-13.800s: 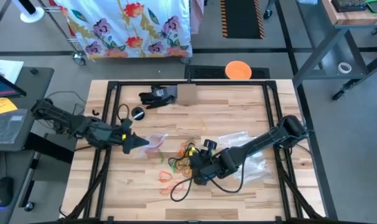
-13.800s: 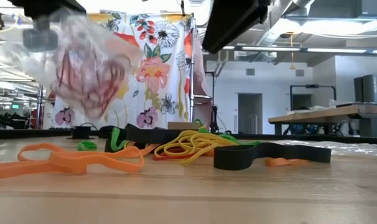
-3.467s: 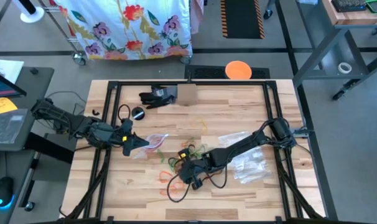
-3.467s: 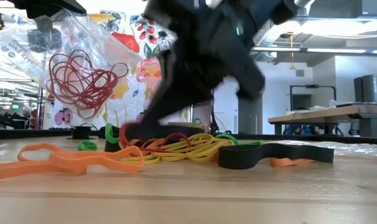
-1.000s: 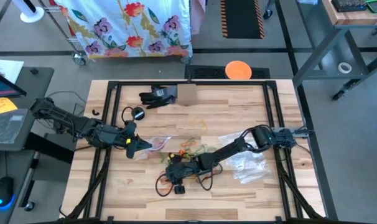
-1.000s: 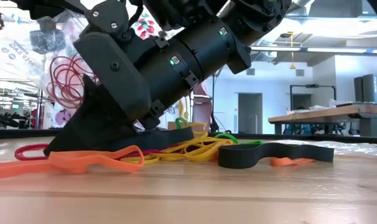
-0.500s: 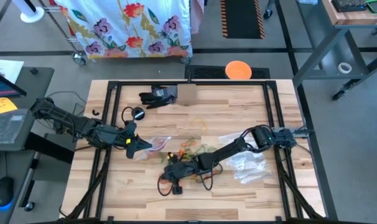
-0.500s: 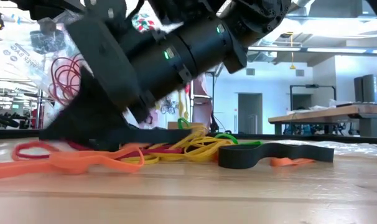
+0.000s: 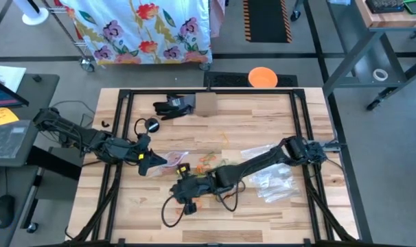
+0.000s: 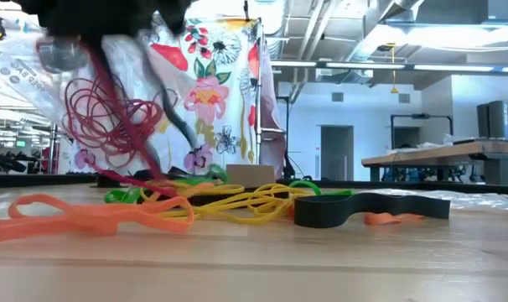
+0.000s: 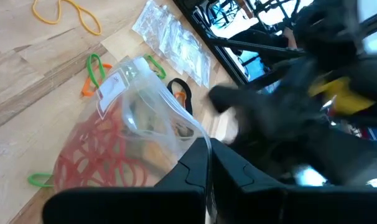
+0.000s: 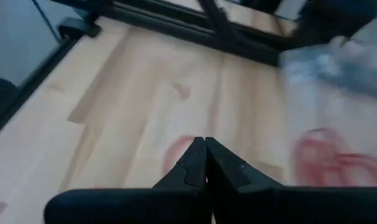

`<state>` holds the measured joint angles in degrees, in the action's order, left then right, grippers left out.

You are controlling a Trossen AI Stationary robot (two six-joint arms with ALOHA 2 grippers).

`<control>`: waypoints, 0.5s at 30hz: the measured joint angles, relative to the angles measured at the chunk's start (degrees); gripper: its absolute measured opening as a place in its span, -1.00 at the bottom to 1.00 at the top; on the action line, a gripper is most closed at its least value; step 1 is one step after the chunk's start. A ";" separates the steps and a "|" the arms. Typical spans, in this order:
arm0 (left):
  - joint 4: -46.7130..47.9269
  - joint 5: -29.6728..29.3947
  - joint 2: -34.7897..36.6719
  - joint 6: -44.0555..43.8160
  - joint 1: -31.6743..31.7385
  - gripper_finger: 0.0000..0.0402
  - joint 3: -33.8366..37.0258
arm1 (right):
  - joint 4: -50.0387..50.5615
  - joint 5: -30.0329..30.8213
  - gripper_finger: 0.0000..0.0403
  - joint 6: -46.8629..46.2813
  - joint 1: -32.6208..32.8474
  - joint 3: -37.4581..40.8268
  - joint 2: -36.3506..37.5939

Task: Sort rubber bands
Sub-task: Put the red rubber band into the transparent zip bag

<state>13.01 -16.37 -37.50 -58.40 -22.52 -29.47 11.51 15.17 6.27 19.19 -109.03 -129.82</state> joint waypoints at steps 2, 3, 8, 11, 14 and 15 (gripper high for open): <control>0.13 0.38 -0.02 0.35 -0.02 -1.00 0.00 | 6.50 2.46 -1.00 0.22 0.09 -1.73 1.66; 0.02 0.50 -0.02 0.55 -0.02 -1.00 0.00 | 8.90 3.06 -1.00 0.23 0.10 -2.43 2.39; 0.10 0.93 -0.02 1.58 -0.04 -1.00 0.00 | 21.13 11.05 -1.00 -1.60 0.41 -3.04 6.50; 0.10 1.18 0.00 2.00 -0.04 -1.00 0.00 | 27.19 18.00 -1.00 -4.56 1.29 -3.08 9.30; -0.02 1.54 0.00 2.26 -0.04 -1.00 0.00 | 31.58 24.74 -1.00 -7.10 2.48 -3.10 11.65; 0.09 1.59 0.00 2.28 -0.04 -1.00 0.00 | 32.64 26.07 -1.00 -7.78 2.90 -3.10 12.27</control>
<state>13.10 -14.79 -37.50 -56.12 -22.57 -29.47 44.15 41.25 -1.51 22.08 -112.14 -117.55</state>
